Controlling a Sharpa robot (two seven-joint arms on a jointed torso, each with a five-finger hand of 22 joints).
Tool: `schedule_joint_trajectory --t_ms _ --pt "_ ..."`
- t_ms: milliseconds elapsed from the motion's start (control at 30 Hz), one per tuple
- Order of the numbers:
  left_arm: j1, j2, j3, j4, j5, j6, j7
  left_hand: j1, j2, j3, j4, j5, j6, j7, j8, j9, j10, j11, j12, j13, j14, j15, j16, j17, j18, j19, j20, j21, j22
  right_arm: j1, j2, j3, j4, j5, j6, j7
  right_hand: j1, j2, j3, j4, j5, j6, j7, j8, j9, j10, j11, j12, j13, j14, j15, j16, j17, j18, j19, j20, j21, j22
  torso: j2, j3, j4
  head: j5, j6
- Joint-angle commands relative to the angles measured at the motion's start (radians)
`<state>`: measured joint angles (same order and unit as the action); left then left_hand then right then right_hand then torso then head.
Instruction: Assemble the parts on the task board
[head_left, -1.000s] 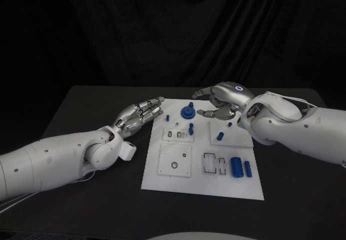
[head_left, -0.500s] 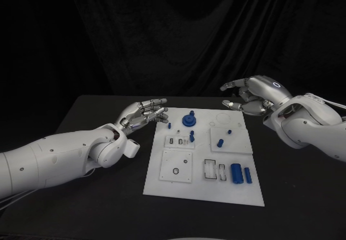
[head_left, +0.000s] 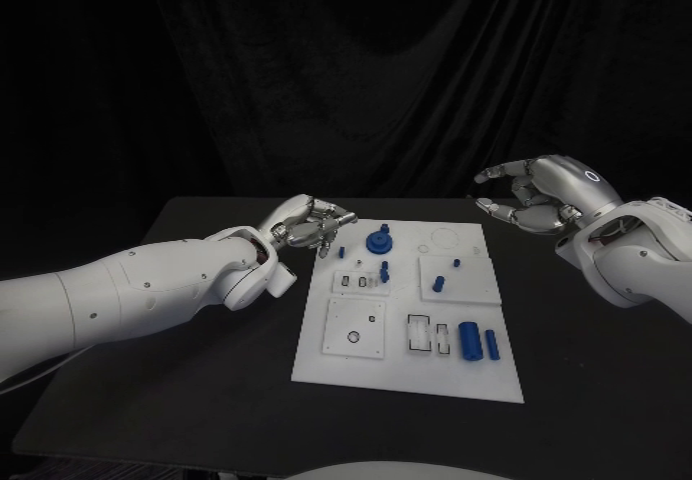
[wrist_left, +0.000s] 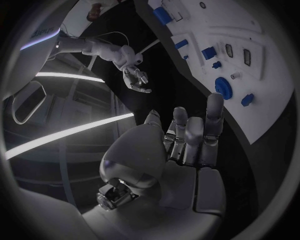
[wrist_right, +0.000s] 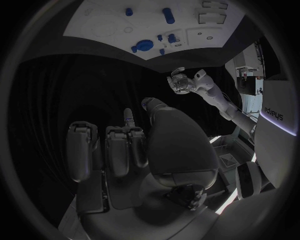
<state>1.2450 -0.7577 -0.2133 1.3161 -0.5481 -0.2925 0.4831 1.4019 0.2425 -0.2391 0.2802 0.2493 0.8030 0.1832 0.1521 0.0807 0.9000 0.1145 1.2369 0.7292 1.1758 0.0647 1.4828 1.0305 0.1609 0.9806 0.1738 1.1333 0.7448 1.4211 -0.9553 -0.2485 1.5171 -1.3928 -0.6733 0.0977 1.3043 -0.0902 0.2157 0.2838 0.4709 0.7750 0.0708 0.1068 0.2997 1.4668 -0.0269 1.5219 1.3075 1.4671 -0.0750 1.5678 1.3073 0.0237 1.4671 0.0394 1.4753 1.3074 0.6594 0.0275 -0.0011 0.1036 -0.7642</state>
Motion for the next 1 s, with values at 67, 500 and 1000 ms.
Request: schedule_joint_trajectory --t_ms 67,500,1000 --pt "0.011 0.023 0.001 -0.010 -0.284 -0.053 -0.144 0.082 -0.018 0.043 0.005 0.021 0.042 -0.013 0.001 0.004 0.251 -0.017 0.157 0.336 0.279 -0.017 0.079 0.379 -0.049 0.164 -0.017 0.201 0.293 -0.012 -0.001 0.001 -0.003 0.002 -0.017 -0.010 0.000 0.010 0.007 -0.002 0.006 0.012 0.001 0.004 -0.002 0.058 0.007 0.002 0.201 0.104 0.001 0.003 0.263 0.000 0.045 -0.001 0.005 0.231 -0.020 0.0108 -0.0118 0.012 -0.010" --pt "0.065 0.119 0.001 0.002 -0.588 0.084 -0.496 -0.173 -0.030 -0.009 0.010 -0.078 0.142 -0.118 0.356 0.385 0.671 -0.113 0.334 0.842 0.395 -0.107 0.088 0.540 -0.123 0.467 -0.102 0.387 0.679 -0.034 -0.010 0.001 0.014 0.002 0.027 -0.042 0.007 0.013 0.017 -0.004 0.005 0.049 0.008 0.013 -0.005 0.056 0.012 0.001 0.198 0.104 0.005 0.003 0.263 0.001 0.045 0.003 0.003 0.231 -0.038 0.0241 -0.0290 0.017 -0.039" --pt "0.082 0.180 0.001 0.028 -0.623 0.226 -0.785 -0.216 -0.053 -0.025 0.009 -0.079 0.123 -0.162 0.508 0.700 0.671 -0.156 0.334 0.842 0.395 -0.152 0.088 0.540 -0.133 0.508 -0.145 0.396 0.720 -0.044 -0.007 0.001 0.016 0.002 0.058 -0.045 0.004 0.011 0.018 -0.002 0.004 0.070 0.010 0.018 -0.007 0.053 0.015 -0.002 0.193 0.104 0.007 0.003 0.263 0.001 0.044 0.005 0.002 0.230 -0.042 0.0302 -0.0444 0.032 -0.065"
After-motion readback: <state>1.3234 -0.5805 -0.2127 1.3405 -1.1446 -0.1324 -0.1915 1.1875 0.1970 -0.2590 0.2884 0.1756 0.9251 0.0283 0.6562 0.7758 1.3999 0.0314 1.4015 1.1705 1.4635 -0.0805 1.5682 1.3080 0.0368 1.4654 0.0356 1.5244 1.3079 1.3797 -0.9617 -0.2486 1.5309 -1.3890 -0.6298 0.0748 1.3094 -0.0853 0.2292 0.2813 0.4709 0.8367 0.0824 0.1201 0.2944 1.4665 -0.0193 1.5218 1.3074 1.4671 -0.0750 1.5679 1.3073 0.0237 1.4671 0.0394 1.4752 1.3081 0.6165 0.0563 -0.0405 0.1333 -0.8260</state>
